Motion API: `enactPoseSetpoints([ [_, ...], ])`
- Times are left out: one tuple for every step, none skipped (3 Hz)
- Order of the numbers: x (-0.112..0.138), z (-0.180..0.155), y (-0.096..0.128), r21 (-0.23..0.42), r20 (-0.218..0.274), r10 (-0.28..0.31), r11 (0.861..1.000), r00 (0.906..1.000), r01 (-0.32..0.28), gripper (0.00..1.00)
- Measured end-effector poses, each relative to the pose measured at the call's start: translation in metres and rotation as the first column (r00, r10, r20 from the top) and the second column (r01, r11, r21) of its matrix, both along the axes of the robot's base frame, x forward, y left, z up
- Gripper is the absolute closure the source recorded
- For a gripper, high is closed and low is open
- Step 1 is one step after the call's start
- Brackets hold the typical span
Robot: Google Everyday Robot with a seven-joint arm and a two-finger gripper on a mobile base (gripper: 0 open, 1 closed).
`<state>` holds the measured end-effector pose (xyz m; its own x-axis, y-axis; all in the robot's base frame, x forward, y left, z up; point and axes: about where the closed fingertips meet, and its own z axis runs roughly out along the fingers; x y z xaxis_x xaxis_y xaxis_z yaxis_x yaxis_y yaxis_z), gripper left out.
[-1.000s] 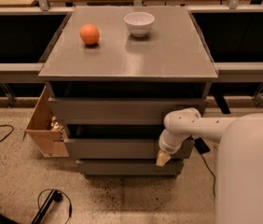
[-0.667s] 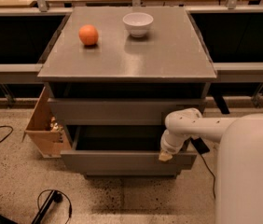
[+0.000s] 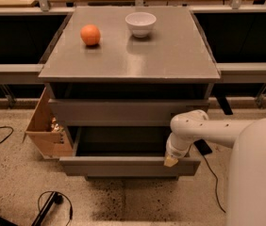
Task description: Open middle drawer
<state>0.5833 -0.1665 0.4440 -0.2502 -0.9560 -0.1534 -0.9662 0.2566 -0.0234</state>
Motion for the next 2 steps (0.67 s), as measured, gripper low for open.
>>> enactPoseSetpoints([
  [0.0, 0.0, 0.0, 0.0, 0.0, 0.0, 1.0, 1.0, 0.0, 1.0],
  [-0.015, 0.002, -0.004, -0.007, -0.017, -0.014, 1.0, 0.9998, 0.014, 1.0],
])
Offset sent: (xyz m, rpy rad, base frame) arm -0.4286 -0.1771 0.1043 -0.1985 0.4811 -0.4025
